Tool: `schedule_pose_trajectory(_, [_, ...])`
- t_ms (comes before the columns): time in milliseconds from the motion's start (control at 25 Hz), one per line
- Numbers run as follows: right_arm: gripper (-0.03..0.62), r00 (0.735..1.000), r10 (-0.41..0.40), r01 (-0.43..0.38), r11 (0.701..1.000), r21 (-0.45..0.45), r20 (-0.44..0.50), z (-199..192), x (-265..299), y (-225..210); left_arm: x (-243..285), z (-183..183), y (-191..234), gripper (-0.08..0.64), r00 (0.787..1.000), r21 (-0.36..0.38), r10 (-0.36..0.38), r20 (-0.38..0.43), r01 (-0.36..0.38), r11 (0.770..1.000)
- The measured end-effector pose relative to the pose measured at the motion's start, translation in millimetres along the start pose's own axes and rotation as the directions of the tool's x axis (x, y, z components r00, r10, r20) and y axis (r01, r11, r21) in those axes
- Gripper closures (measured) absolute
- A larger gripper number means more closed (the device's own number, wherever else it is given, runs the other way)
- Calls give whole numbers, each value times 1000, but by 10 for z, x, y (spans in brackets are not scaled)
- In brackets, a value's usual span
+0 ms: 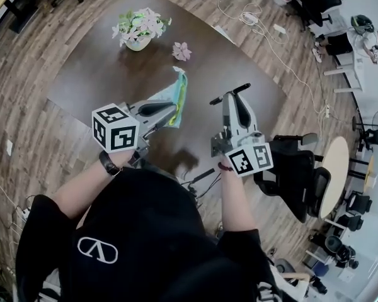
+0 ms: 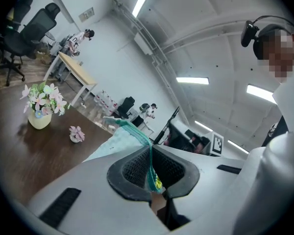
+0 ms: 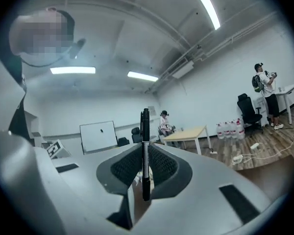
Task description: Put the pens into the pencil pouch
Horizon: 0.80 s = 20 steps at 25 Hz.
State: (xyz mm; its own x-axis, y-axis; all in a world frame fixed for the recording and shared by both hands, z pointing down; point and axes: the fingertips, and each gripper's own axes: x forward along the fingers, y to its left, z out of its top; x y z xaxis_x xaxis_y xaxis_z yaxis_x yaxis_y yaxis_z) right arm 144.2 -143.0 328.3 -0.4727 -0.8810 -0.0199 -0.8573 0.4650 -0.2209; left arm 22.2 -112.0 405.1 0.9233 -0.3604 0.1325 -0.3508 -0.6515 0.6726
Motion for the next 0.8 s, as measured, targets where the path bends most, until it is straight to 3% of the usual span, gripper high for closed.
schedule_pose_trajectory(160, [548,988,82,-85,996,20,129,417,-11,256,106,3,-84,543,1000,6,-23,-18,23,1000])
schedule_pose_trajectory(320, [548,977,136,-145,988,50,163,517,108,405,190,53,-160,543,999,20,-41,-23,42,999])
schedule_pose_trajectory(800, [548,981,184,-185,983,2,68,120,370,580,225,352,-241,543,997,46,-71,24,70,997])
